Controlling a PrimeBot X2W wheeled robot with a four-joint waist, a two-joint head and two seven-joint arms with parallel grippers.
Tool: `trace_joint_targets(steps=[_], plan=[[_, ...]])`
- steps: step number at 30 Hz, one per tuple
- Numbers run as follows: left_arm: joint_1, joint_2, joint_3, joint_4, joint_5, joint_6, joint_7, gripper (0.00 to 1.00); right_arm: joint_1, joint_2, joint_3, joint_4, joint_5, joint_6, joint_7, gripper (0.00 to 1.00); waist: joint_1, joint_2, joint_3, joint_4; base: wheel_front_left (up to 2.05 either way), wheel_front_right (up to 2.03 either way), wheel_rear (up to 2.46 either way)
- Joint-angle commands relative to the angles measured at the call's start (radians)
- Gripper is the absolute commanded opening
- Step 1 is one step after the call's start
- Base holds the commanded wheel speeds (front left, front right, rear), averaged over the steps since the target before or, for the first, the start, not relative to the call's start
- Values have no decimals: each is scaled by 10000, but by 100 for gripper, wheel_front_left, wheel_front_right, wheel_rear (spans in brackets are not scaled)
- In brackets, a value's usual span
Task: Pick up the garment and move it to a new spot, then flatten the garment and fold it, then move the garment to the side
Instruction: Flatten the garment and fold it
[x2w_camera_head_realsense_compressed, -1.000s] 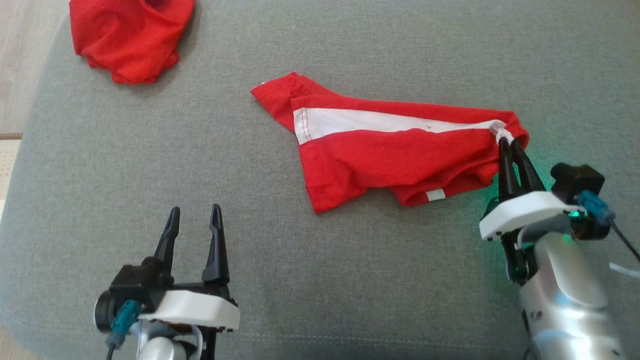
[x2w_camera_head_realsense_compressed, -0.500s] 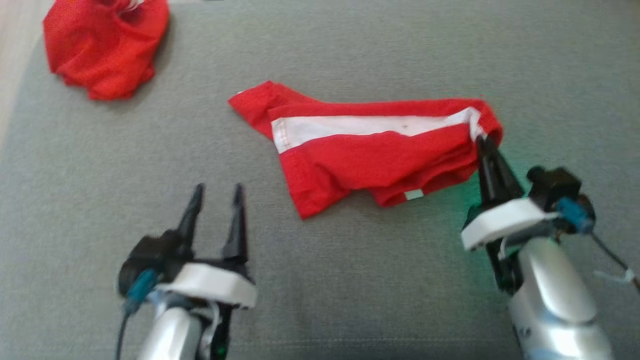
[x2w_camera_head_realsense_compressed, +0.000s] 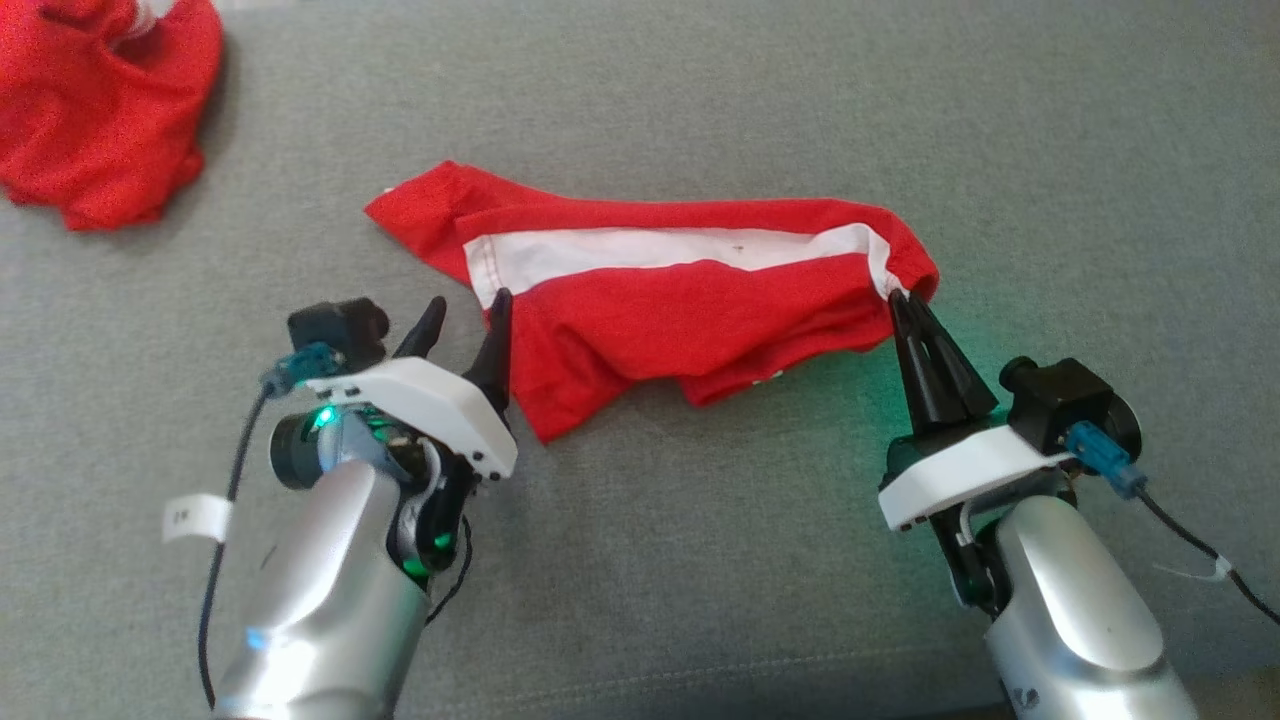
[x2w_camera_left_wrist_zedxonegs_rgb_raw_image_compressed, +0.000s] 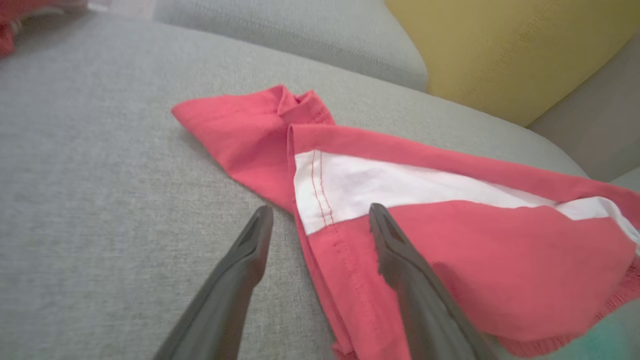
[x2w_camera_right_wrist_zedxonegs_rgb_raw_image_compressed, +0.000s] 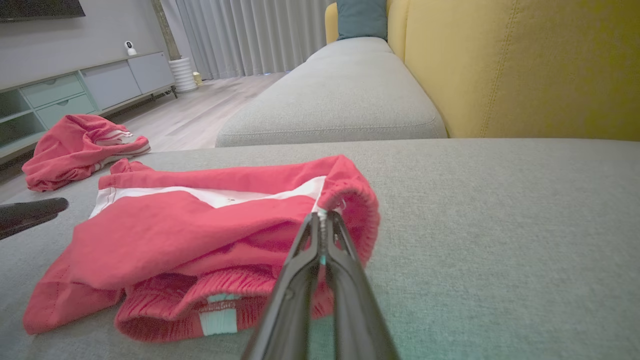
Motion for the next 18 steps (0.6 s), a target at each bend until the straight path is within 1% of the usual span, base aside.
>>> trace_joint_targets(steps=[1,6,10,14,18], plan=[[-372,81,382,-165,-151,-79,-19,100,-240,-24,247,-340,53,-9,-95,0,0,0,93,-82,0,0,0],[-942,81,364,639,-776,-148,-209,100,-323,-24,342,-385,111,-9,-95,0,0,0,232,-175,0,0,0],[-1187,81,225,1132,-1261,-307,-271,100,-370,-24,437,-403,192,-9,-95,0,0,0,298,-210,0,0,0],[-1362,81,-20,1383,-1818,-588,-364,100,-418,-24,542,-394,269,-9,-95,0,0,0,339,-244,0,0,0],[-1499,81,-346,1469,-2157,-732,-549,100,-442,-24,567,-360,273,-9,-95,0,0,0,350,-258,0,0,0]])
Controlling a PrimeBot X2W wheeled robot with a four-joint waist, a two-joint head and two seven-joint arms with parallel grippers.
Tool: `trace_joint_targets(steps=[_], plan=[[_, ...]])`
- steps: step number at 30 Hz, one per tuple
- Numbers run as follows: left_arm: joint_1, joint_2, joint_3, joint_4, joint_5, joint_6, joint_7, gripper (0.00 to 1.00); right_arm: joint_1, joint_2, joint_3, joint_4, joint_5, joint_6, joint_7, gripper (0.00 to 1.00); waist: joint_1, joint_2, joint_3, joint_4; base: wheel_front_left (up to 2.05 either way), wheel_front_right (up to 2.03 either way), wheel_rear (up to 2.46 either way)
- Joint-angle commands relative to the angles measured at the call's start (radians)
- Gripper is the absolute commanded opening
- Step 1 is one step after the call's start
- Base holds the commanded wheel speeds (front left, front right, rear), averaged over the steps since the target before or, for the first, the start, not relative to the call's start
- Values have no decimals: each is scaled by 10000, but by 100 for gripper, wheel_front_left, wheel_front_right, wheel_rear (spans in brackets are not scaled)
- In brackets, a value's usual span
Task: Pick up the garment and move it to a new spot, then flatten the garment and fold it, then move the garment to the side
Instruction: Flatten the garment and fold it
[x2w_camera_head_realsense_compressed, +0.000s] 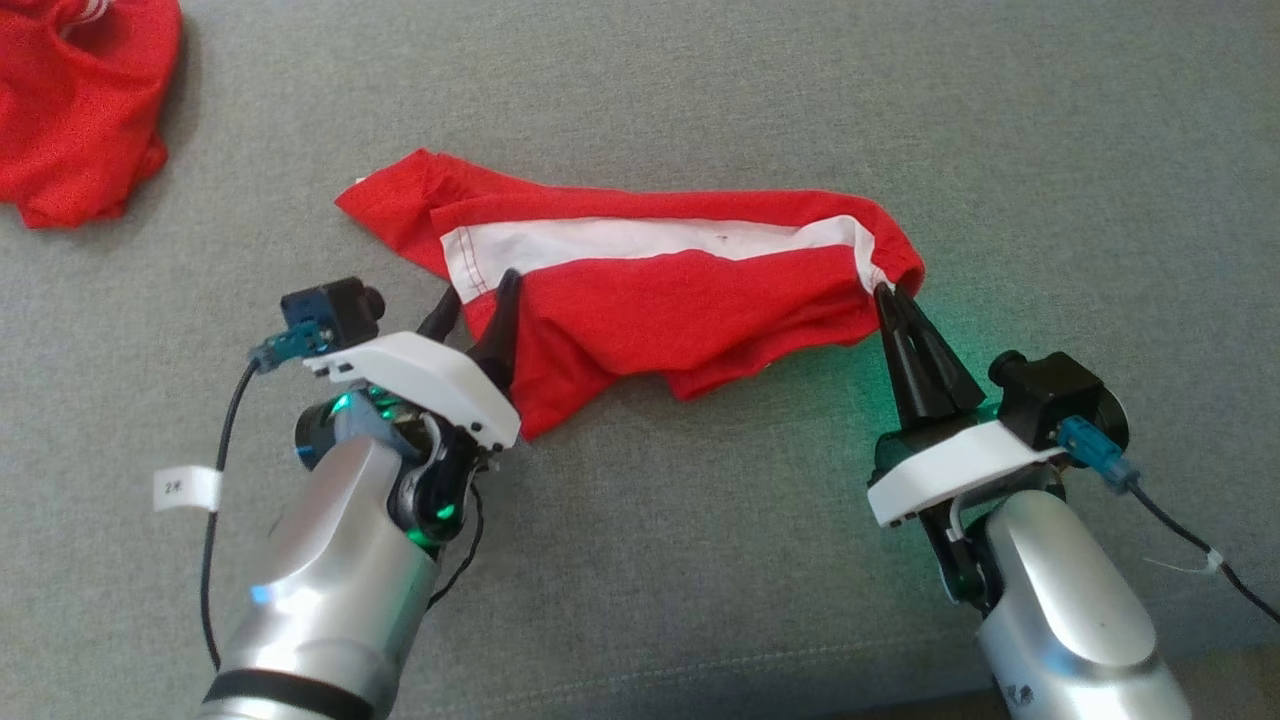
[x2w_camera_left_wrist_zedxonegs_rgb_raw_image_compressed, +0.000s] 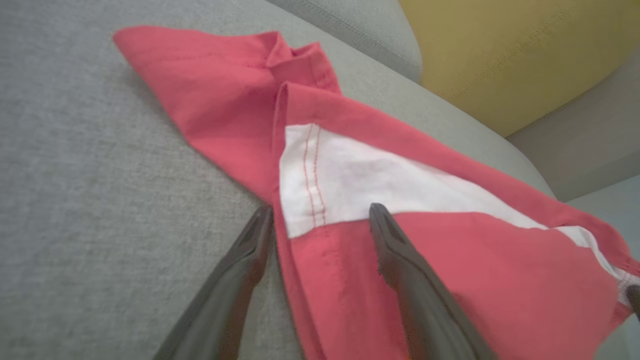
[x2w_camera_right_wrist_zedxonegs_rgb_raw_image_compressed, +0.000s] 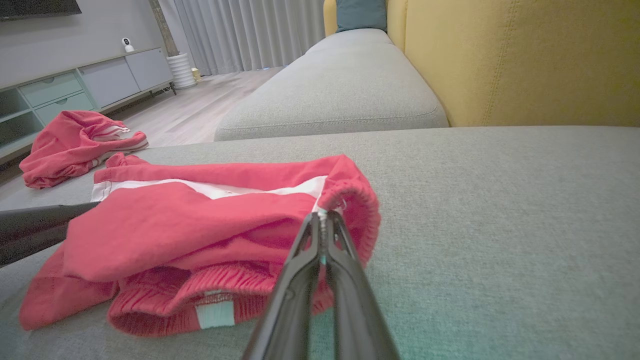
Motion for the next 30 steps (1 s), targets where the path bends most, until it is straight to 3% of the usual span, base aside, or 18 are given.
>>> trace_joint_targets(steps=[1,12,13,14,15,16,17,23,27,30], plan=[[-521,150,105,-242,-135,-77,-213,100,-340,-22,257,-271,37,-9,-95,0,-1,0,0,-7,0,0,0],[-842,150,-419,-114,-390,52,-778,99,-352,-22,342,-255,106,-9,-95,0,-1,0,32,-85,0,0,0],[-889,153,-400,-74,-380,88,-830,91,-369,-22,369,-262,124,-9,-95,0,-1,0,55,-109,0,0,0],[-936,159,-370,-39,-377,113,-890,75,-385,-22,394,-273,140,-9,-95,0,-1,0,79,-133,0,0,0],[-936,159,-370,-39,-377,113,-890,75,-385,-22,394,-273,140,-9,-95,0,-1,0,79,-133,0,0,0],[-985,169,-335,-10,-377,134,-953,55,-399,-22,417,-287,154,-9,-95,0,-1,0,106,-158,0,0,0],[-1035,176,-291,12,-378,156,-1029,48,-409,-22,430,-300,163,-9,-95,0,-1,0,130,-180,0,0,0],[-1257,211,-205,237,-343,219,-1227,27,-460,-22,497,-332,206,-9,-95,0,-1,0,248,-295,0,0,0],[-1446,249,-173,453,-273,316,-1336,4,-505,-22,518,-354,235,-9,-95,0,-1,0,300,-348,0,0,0],[-1530,272,-177,444,-162,319,-1451,0,-513,-22,485,-360,232,-9,-95,0,-1,0,288,-336,0,0,0]])
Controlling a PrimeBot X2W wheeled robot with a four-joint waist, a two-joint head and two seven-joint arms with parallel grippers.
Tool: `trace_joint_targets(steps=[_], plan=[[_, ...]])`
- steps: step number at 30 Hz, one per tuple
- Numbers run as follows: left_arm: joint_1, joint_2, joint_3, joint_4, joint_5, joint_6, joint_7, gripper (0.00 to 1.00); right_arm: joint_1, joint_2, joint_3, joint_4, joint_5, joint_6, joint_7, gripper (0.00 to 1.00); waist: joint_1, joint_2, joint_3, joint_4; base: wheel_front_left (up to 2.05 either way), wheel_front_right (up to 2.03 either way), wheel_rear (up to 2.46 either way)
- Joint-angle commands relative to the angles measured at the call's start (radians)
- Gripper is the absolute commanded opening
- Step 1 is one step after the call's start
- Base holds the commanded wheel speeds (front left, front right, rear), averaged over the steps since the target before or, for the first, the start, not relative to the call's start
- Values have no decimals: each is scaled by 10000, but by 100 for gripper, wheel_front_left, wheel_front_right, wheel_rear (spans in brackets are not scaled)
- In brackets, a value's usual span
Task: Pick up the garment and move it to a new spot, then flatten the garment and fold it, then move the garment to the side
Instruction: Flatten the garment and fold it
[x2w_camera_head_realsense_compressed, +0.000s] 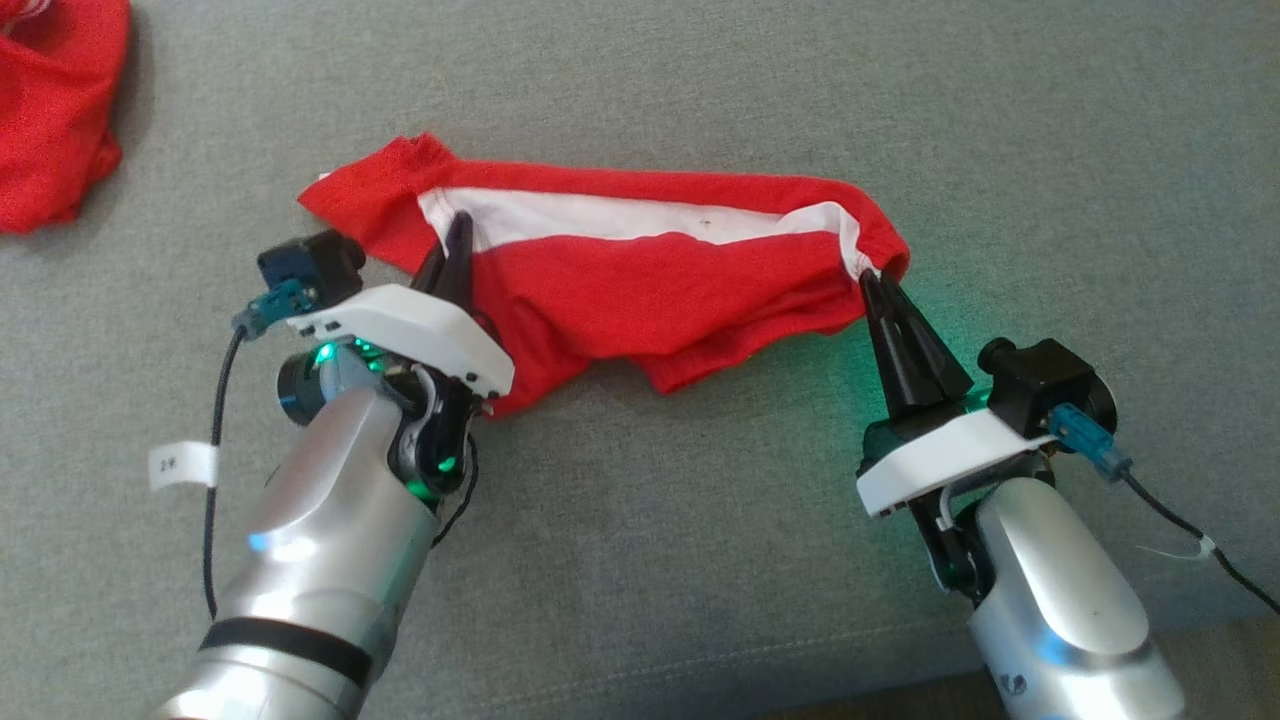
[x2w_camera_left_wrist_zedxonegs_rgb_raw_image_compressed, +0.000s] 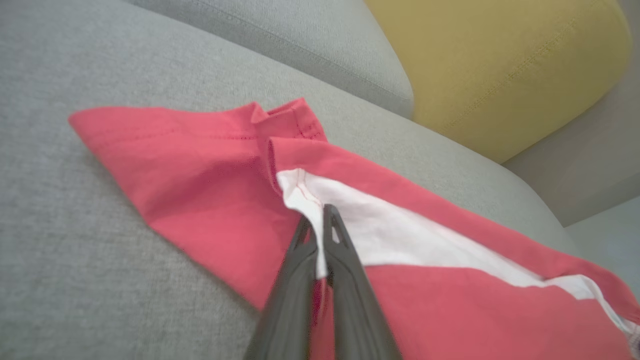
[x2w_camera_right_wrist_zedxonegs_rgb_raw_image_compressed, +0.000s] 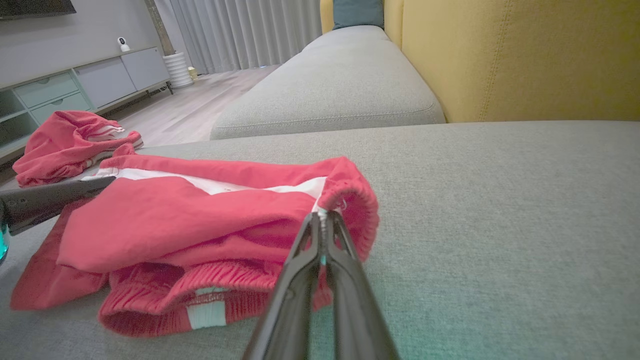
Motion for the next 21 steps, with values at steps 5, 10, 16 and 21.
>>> trace_joint_targets(steps=[5,10,16,21], plan=[[-375,284,286,-597,370,12,-234,0,-281,-22,41,-290,-45,-9,-95,0,-1,0,-140,96,0,0,0],[-35,390,435,-1430,617,-4,-305,0,-240,-22,-288,-325,-280,-9,-95,0,-1,0,-397,240,0,0,0],[826,606,776,-3252,1068,99,-319,0,-109,-22,-792,-865,-705,-9,-95,0,-1,0,-801,439,0,0,0],[1772,779,988,-5147,1498,265,-321,0,175,-26,-1160,-1905,-1051,-9,-95,0,-1,0,-1233,547,0,0,0]])
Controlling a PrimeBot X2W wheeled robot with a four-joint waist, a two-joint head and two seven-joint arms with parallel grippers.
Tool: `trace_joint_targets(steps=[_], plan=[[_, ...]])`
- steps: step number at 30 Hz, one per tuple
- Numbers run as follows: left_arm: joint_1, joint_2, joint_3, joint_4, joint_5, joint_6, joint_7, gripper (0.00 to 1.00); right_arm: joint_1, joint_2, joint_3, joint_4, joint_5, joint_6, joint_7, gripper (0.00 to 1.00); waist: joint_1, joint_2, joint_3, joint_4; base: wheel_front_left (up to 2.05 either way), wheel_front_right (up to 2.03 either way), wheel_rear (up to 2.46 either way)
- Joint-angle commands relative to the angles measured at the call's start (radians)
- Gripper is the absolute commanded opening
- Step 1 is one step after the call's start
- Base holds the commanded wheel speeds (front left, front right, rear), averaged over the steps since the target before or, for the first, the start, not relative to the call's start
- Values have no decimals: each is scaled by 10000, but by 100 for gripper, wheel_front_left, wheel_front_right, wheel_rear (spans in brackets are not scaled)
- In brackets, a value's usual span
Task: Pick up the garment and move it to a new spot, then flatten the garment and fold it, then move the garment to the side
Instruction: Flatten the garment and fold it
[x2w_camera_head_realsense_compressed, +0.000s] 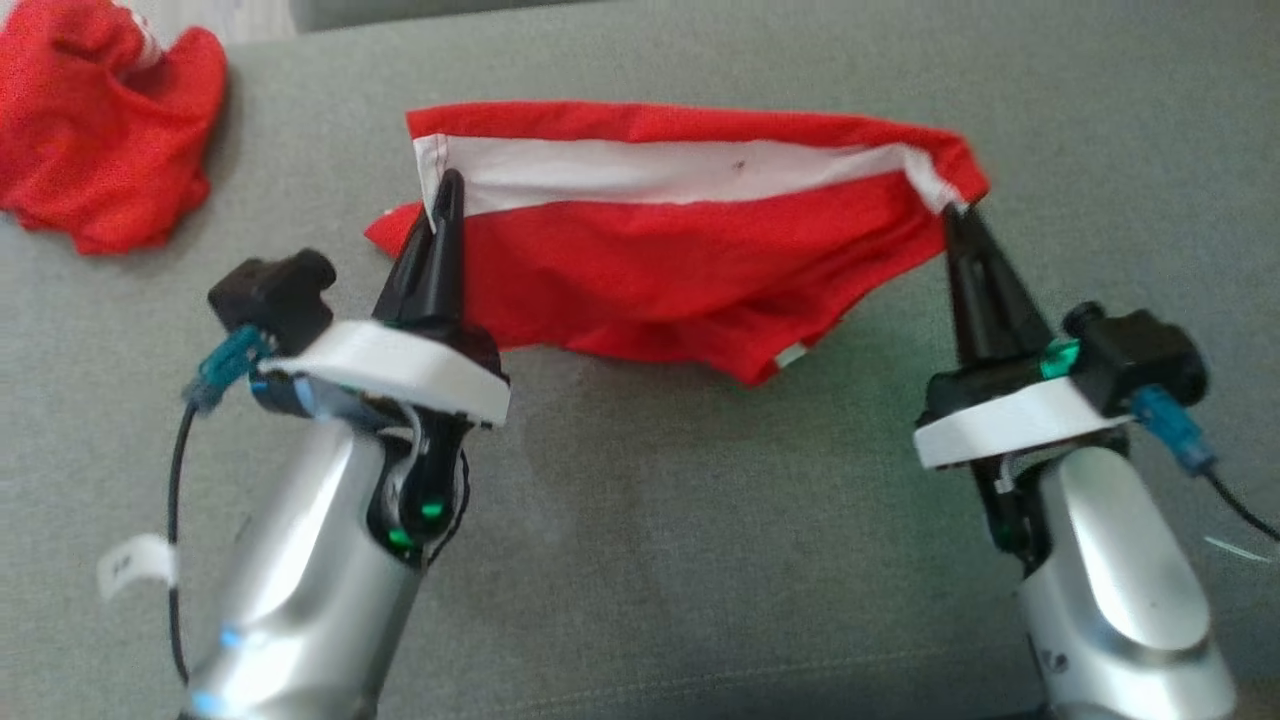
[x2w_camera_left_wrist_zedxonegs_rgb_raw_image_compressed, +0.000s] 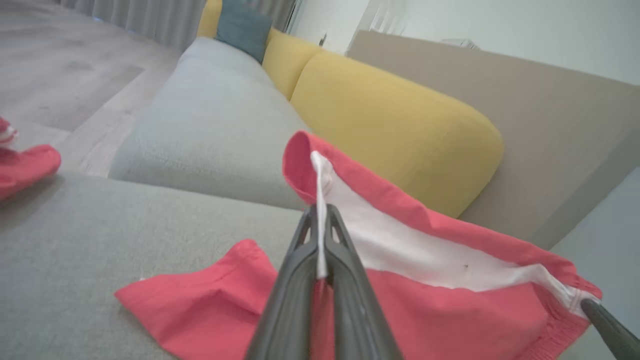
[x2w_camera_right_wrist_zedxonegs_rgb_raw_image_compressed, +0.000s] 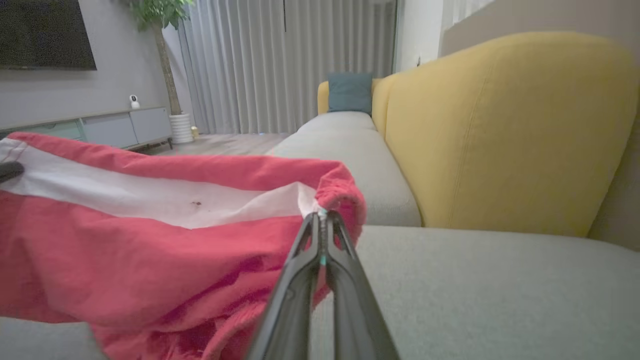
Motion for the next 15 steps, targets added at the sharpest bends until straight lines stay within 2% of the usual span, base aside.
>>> trace_joint_targets(steps=[1,7,8,15], plan=[[153,265,408,-1102,185,130,-122,0,167,-38,13,-838,-145,-9,-95,0,0,0,-314,86,0,0,0],[1407,640,708,-3543,338,481,-122,0,759,-213,-179,-2439,-262,-9,-95,0,0,0,-932,49,0,0,0],[1407,640,708,-3543,338,481,-122,0,759,-213,-179,-2439,-262,-9,-95,0,0,0,-932,49,0,0,0],[2427,1451,1156,-6822,694,1147,251,0,1399,-506,-143,-4443,-217,-9,-81,0,0,0,-1651,-91,0,0,0]])
